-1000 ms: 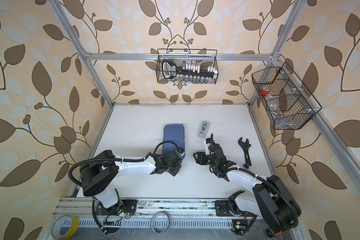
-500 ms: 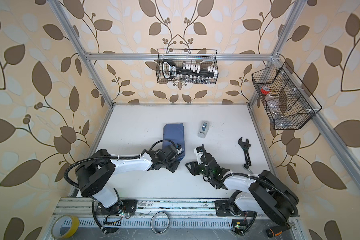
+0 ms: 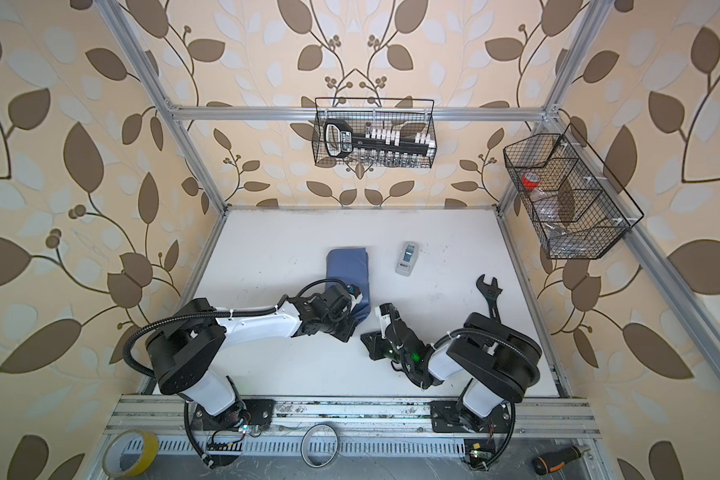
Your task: Wrap the gift box in paper
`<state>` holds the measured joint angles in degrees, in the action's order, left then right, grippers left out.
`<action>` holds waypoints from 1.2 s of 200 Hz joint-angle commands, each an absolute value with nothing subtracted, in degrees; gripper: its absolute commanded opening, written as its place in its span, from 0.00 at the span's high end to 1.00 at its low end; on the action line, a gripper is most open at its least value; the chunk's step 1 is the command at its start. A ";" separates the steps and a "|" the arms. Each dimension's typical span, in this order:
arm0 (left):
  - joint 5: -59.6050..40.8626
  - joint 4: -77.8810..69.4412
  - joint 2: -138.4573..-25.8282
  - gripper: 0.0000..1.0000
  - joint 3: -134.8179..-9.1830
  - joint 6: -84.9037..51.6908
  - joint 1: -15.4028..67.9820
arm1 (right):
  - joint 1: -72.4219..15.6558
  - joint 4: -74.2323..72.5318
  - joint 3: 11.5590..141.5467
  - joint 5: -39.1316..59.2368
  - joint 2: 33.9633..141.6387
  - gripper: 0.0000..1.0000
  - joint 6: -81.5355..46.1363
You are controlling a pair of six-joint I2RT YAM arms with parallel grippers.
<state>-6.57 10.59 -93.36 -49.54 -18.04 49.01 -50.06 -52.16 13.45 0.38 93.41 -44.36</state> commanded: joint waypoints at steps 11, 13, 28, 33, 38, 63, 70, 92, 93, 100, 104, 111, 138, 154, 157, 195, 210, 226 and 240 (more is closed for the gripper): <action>-7.67 12.38 -90.27 1.00 -52.34 -17.89 48.42 | -51.40 -60.29 15.96 -3.43 98.98 0.84 -47.00; -7.70 12.52 -90.20 1.00 -52.44 -17.90 48.36 | -51.46 -60.42 16.10 -3.58 99.23 0.85 -47.06; -7.69 12.92 -89.92 1.00 -52.91 -17.67 48.41 | -51.94 -60.88 16.93 -4.83 100.53 0.86 -47.24; -7.63 12.95 -89.81 1.00 -52.91 -17.56 48.34 | -52.11 -60.88 17.11 -5.27 100.84 0.87 -47.21; -7.51 13.07 -89.82 1.00 -52.97 -17.50 48.34 | -52.20 -60.86 17.29 -5.87 101.09 0.87 -47.24; -7.68 13.08 -89.79 1.00 -53.23 -17.62 48.08 | -52.46 -61.78 17.67 -8.57 102.37 0.89 -47.41; -8.01 13.08 -89.81 1.00 -53.50 -17.65 48.08 | -52.47 -62.61 17.75 -8.91 103.07 0.89 -47.54; -8.28 13.36 -89.84 1.00 -53.96 -17.55 48.14 | -52.55 -66.50 17.51 -9.77 105.20 0.90 -48.40; -8.32 13.31 -89.79 1.00 -53.96 -17.57 48.11 | -52.51 -66.83 17.50 -9.81 105.29 0.90 -48.41; -8.27 13.39 -89.89 1.00 -54.04 -17.45 48.08 | -52.49 -68.01 17.49 -9.97 105.84 0.90 -48.49; -8.32 13.43 -89.88 1.00 -54.04 -17.47 48.08 | -52.50 -68.43 17.48 -10.22 106.17 0.90 -48.45; -8.41 13.49 -89.87 1.00 -54.18 -17.45 48.08 | -52.50 -69.31 17.53 -10.45 106.65 0.90 -48.47; -8.54 13.61 -89.77 1.00 -54.31 -17.31 48.08 | -52.53 -72.27 18.15 -10.73 108.61 0.92 -48.69; -8.40 13.74 -89.77 1.00 -54.32 -17.20 48.09 | -52.53 -73.16 18.13 -11.39 108.99 0.92 -48.94; -8.40 13.71 -89.73 1.00 -54.32 -17.22 48.09 | -52.50 -73.22 18.11 -11.56 108.99 0.92 -48.95; -8.24 14.38 -89.65 0.94 -54.84 -16.70 48.08 | -52.55 -73.91 18.08 -12.96 110.09 0.93 -48.85; -7.67 14.86 -89.42 0.84 -55.06 -16.44 48.08 | -52.48 -75.03 18.18 -13.20 110.98 0.94 -48.91; -7.29 15.45 -88.65 0.75 -55.11 -16.08 48.08 | -52.47 -75.83 18.22 -13.27 111.61 0.95 -49.03; -6.47 15.96 -87.48 0.68 -54.98 -15.61 48.10 | -52.46 -75.80 18.19 -13.47 111.68 0.95 -49.00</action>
